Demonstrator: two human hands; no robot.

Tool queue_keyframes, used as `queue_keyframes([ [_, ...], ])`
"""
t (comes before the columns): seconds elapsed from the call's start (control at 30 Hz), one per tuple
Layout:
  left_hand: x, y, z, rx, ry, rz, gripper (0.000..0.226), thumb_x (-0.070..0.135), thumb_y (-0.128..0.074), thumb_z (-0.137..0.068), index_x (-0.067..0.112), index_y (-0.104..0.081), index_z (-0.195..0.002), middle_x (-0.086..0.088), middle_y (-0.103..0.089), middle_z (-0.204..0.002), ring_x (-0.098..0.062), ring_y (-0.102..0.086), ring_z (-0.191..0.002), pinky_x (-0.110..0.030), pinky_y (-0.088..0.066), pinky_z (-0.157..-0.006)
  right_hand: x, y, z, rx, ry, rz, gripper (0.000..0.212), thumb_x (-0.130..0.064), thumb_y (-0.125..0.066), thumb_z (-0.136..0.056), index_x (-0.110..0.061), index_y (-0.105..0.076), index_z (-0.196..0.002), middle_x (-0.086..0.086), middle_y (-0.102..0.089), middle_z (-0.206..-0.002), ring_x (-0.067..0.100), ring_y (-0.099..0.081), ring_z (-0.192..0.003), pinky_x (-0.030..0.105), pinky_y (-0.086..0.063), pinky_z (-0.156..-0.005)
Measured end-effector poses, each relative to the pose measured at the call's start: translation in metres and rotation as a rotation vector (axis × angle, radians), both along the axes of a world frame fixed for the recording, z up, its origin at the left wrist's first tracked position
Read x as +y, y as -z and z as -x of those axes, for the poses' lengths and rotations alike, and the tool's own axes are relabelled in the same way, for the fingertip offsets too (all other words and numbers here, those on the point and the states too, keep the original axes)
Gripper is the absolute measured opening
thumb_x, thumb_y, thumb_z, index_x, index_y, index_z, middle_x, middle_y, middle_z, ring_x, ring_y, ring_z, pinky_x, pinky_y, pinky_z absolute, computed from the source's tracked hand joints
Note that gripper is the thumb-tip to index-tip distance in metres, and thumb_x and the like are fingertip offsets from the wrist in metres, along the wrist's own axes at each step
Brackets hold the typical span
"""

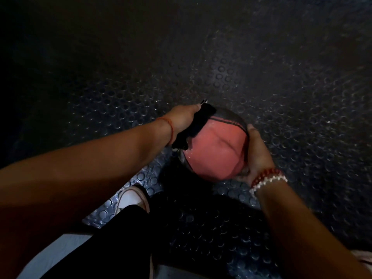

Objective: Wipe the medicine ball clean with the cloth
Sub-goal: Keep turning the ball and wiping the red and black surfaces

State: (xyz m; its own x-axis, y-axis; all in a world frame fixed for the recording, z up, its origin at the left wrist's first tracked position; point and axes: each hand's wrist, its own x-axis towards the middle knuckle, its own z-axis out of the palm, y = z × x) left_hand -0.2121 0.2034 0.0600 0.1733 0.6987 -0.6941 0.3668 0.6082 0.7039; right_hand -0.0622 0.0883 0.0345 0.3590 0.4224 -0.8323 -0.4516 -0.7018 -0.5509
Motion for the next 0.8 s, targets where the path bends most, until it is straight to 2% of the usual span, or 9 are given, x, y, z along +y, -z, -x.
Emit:
queue_keyframes([
  [0.1, -0.008, 0.003, -0.002, 0.053, 0.049, 0.056, 0.037, 0.042, -0.048, -0.1, 0.015, -0.062, -0.08, -0.01, -0.062, -0.079, -0.023, -0.057, -0.063, -0.027, -0.045, -0.058, -0.013, 0.007, 0.017, -0.289, -0.027, -0.034, 0.082, -0.076, -0.05, -0.069, -0.019, -0.06, -0.127, 0.002, -0.06, -0.13, 0.023, -0.059, -0.115, 0.041, -0.042, -0.106],
  [0.17, -0.013, 0.015, 0.0, 0.084, 0.115, -0.011, 0.038, 0.043, -0.043, -0.101, 0.014, -0.067, -0.107, -0.014, -0.066, -0.113, -0.029, -0.065, -0.097, -0.036, -0.051, -0.086, -0.014, 0.008, 0.026, -0.44, -0.008, -0.091, 0.073, -0.065, -0.049, -0.079, -0.016, -0.055, -0.133, 0.007, -0.054, -0.136, 0.024, -0.051, -0.124, 0.036, -0.035, -0.111],
  [0.23, -0.023, 0.025, 0.007, 0.178, 0.258, -0.267, 0.046, 0.044, -0.037, -0.101, 0.019, -0.056, -0.134, -0.01, -0.054, -0.139, -0.027, -0.05, -0.129, -0.033, -0.035, -0.109, -0.012, 0.007, 0.032, -0.528, -0.012, -0.157, 0.057, -0.052, -0.05, -0.089, -0.02, -0.053, -0.136, 0.006, -0.048, -0.139, 0.02, -0.047, -0.127, 0.03, -0.031, -0.111],
  [0.33, -0.046, 0.023, 0.023, 0.221, 0.534, -0.773, 0.06, 0.053, -0.031, -0.093, 0.027, -0.047, -0.144, -0.003, -0.046, -0.146, -0.023, -0.041, -0.135, -0.028, -0.025, -0.114, -0.004, 0.004, 0.031, -0.575, -0.071, -0.217, 0.065, -0.06, -0.048, -0.079, -0.023, -0.058, -0.131, 0.003, -0.054, -0.135, 0.017, -0.052, -0.123, 0.033, -0.036, -0.111],
  [0.43, -0.04, 0.024, 0.023, 0.177, 0.832, -1.115, 0.051, 0.044, -0.039, -0.097, 0.023, -0.05, -0.142, -0.008, -0.047, -0.147, -0.025, -0.041, -0.135, -0.035, -0.025, -0.116, 0.003, 0.005, 0.023, -0.592, -0.13, -0.24, 0.075, -0.064, -0.039, -0.067, -0.025, -0.062, -0.126, 0.002, -0.059, -0.129, 0.014, -0.055, -0.119, 0.037, -0.041, -0.107],
  [0.53, -0.022, 0.018, 0.003, 0.15, 0.808, -0.957, 0.05, 0.046, -0.04, -0.095, 0.026, -0.054, -0.139, -0.004, -0.051, -0.143, -0.021, -0.045, -0.132, -0.032, -0.029, -0.114, 0.011, 0.008, 0.016, -0.567, -0.112, -0.239, 0.067, -0.061, -0.042, -0.067, -0.025, -0.068, -0.117, -0.002, -0.065, -0.121, 0.014, -0.059, -0.114, 0.041, -0.045, -0.104],
  [0.63, 0.0, 0.022, -0.012, 0.13, 0.564, -0.525, 0.04, 0.035, -0.046, -0.1, 0.017, -0.061, -0.131, -0.006, -0.059, -0.132, -0.02, -0.052, -0.123, -0.024, -0.033, -0.106, 0.015, 0.004, 0.012, -0.544, -0.085, -0.217, 0.058, -0.056, -0.049, -0.073, -0.022, -0.069, -0.115, -0.002, -0.066, -0.122, 0.014, -0.057, -0.116, 0.04, -0.041, -0.107],
  [0.7, 0.011, 0.032, -0.013, 0.113, 0.377, -0.223, 0.036, 0.034, -0.047, -0.101, 0.013, -0.066, -0.123, -0.012, -0.064, -0.128, -0.024, -0.059, -0.116, -0.03, -0.041, -0.106, 0.011, 0.003, 0.012, -0.554, -0.098, -0.225, 0.051, -0.049, -0.051, -0.079, -0.02, -0.068, -0.117, -0.002, -0.064, -0.125, 0.014, -0.055, -0.118, 0.039, -0.039, -0.11],
  [0.8, 0.003, 0.045, -0.003, 0.076, 0.186, -0.08, 0.044, 0.042, -0.045, -0.1, 0.009, -0.066, -0.121, -0.018, -0.064, -0.127, -0.027, -0.061, -0.113, -0.041, -0.045, -0.105, 0.007, 0.006, 0.011, -0.561, -0.131, -0.229, 0.048, -0.049, -0.051, -0.081, -0.023, -0.067, -0.119, -0.004, -0.062, -0.128, 0.012, -0.054, -0.119, 0.038, -0.038, -0.11],
])
